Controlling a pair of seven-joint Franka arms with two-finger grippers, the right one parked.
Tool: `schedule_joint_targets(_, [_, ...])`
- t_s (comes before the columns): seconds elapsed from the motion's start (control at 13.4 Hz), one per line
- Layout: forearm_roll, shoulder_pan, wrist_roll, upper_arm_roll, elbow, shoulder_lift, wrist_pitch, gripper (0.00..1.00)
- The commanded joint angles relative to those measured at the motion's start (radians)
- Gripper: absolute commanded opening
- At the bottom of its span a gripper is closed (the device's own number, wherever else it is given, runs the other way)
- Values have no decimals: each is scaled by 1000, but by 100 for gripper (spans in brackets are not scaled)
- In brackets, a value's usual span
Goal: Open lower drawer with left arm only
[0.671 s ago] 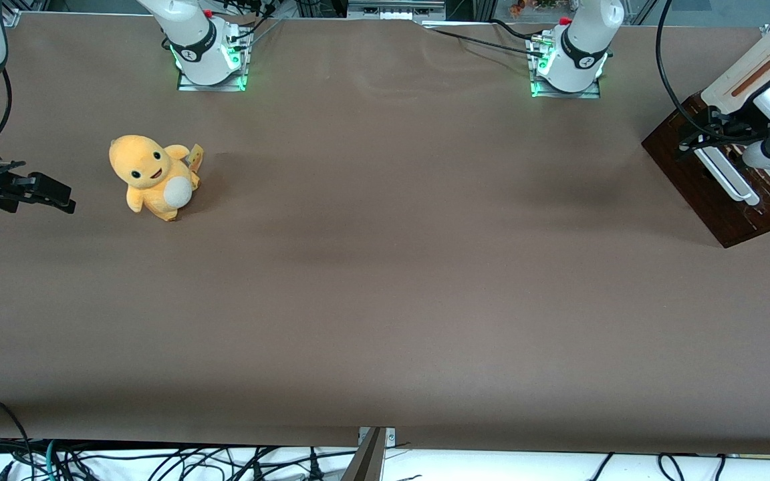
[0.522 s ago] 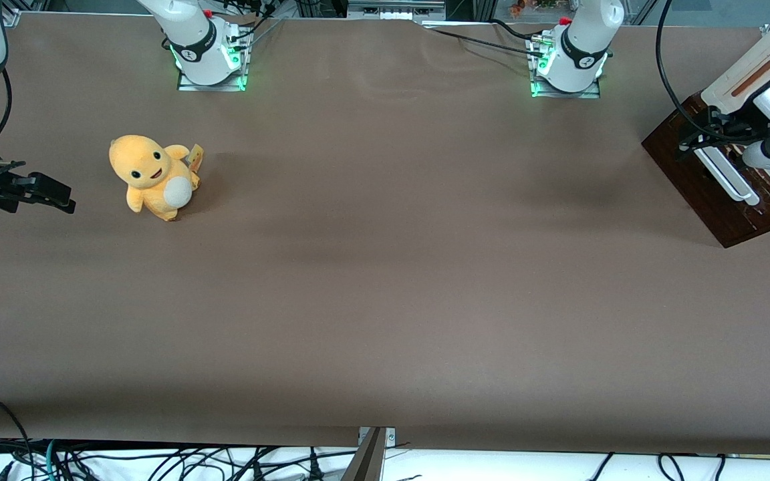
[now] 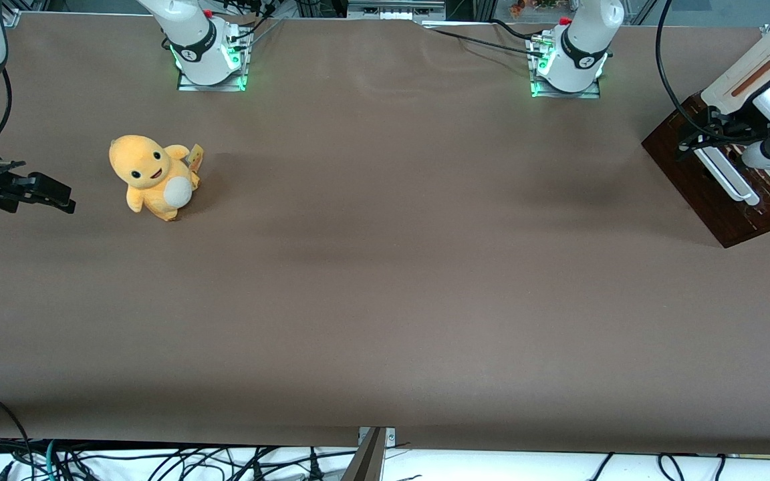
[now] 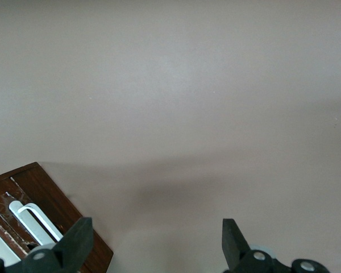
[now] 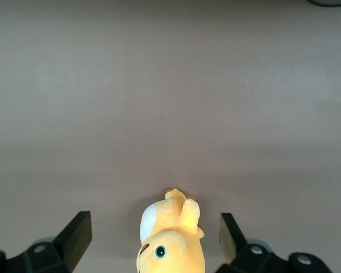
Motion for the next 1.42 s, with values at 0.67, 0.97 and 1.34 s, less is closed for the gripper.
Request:
schedule_joint_targets(0.67, [12,3,18,1,8,6,-1,100])
schedule_joint_targets(0.97, [11,3,18,1,8,6,-1,100])
schedule_joint_targets(1.34, [3,4,10,1,11,41,-6,100])
